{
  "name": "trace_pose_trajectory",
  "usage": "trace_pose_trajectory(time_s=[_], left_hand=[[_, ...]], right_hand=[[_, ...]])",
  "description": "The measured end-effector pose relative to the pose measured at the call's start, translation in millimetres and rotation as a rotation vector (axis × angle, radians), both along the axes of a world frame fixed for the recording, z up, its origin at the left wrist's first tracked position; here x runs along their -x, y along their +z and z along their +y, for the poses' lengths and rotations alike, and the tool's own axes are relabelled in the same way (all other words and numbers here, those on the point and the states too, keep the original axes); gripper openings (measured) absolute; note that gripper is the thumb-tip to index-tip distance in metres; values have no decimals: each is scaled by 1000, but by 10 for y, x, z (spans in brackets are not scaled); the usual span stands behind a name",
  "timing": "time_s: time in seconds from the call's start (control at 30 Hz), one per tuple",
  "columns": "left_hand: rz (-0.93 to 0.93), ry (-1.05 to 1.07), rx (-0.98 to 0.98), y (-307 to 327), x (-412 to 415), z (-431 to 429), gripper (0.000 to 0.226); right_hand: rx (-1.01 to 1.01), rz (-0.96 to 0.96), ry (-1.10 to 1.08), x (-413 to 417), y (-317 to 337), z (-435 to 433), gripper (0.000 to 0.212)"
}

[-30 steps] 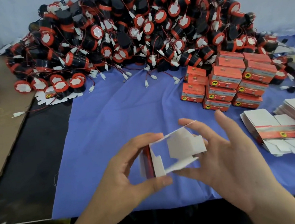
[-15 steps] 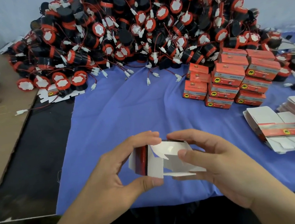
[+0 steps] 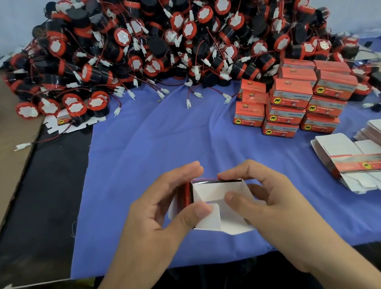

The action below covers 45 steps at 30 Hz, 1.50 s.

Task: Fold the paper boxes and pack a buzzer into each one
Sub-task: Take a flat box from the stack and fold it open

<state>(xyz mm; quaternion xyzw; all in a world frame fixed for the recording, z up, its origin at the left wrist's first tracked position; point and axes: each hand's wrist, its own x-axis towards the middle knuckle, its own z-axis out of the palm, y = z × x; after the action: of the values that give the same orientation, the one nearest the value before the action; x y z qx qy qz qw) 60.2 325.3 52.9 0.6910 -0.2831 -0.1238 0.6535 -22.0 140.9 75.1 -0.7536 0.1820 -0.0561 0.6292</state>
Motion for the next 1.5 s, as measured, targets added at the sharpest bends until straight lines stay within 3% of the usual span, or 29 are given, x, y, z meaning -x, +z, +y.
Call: trace_pose_trajectory(time_s=[0.13,0.23,0.33,0.47,0.67,0.77,0.87,1.0,1.13,1.23,1.37,1.5], left_hand=[[69,98,41,-84,31,-48,37],[114,119,74,-123,34,-28,36],[158,110,86,-121,8,10,37],[113,81,90,-111,41,7,34],[-8,96,93,-103,138,-67,27],[81,146,126,-123,145,-64,26],[118,174,166,-109,146,-76,25],[139,254,204,-117,183,-107,24],[126,263,223,-125,214,-87,21],[128,229,240,-101,256,-109,23],[-2,250,208,-50,279,-134,25],[-132,212,191,-63,287,-149,30]], right_hand=[[-58,-60,80,76,8,31,21],[-312,-54,168,125,15,-35,41],[-475,-73,189,124,-25,-97,43],[-389,-157,70,74,-147,15,49],[-66,-323,-193,0,-308,255,43],[-82,-390,-165,25,-334,254,41],[7,-442,-82,64,-348,202,26],[179,-386,101,129,-407,107,53],[187,-384,172,136,-398,134,43],[54,-428,18,99,-349,227,36],[-273,-380,-81,76,-287,320,65],[-315,-338,-126,55,-269,384,46]])
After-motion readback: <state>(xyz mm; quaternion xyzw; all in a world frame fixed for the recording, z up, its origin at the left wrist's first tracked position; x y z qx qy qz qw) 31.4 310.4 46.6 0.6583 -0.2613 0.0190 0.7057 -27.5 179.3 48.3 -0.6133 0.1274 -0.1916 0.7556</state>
